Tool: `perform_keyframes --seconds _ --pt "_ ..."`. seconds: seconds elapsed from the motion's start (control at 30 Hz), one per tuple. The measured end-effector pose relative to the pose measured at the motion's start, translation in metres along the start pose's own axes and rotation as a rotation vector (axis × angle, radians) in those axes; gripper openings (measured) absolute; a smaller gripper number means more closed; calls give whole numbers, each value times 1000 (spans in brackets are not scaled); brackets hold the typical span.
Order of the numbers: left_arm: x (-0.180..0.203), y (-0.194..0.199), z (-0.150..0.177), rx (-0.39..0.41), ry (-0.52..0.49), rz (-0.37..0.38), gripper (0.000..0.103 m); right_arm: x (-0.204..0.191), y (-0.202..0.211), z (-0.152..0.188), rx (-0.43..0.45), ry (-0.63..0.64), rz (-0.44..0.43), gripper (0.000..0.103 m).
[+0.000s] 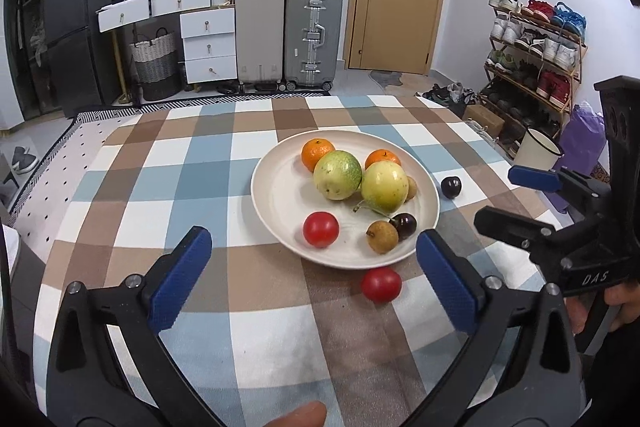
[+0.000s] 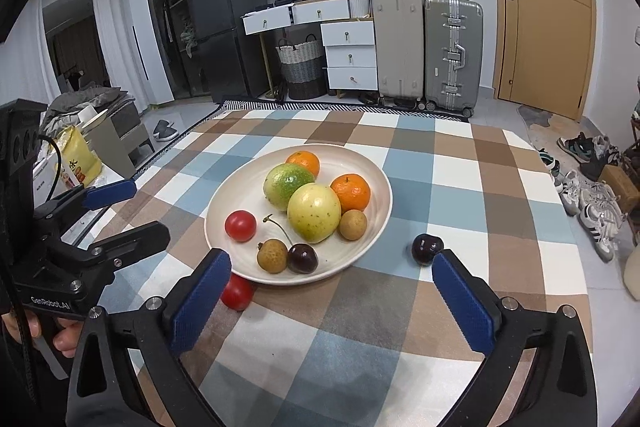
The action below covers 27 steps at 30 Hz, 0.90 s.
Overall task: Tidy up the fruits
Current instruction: 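Withdraw both open tools from the plate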
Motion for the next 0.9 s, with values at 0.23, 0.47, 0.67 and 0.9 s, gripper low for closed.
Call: perform_keyframes --seconds 0.23,0.47,0.67,0.9 --pt "2 10 15 -20 19 -28 102 7 13 5 8 9 16 102" --pt "11 5 29 -48 33 -34 102 22 20 10 4 13 32 102" --pt "20 -11 39 -80 14 -33 102 34 18 14 -7 15 58 102" --pt "28 -23 43 -104 10 -21 102 48 6 19 -35 -5 96 102"
Point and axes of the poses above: each gripper's, at about its wrist camera, not at the fingertips, and y roughly against the way its jaws point, x to its right, z to its underside, the point moved 4 cm from there along -y, roughly the way its jaws point, and after that the axes turned 7 degrees about x, right-handed, at the moved point
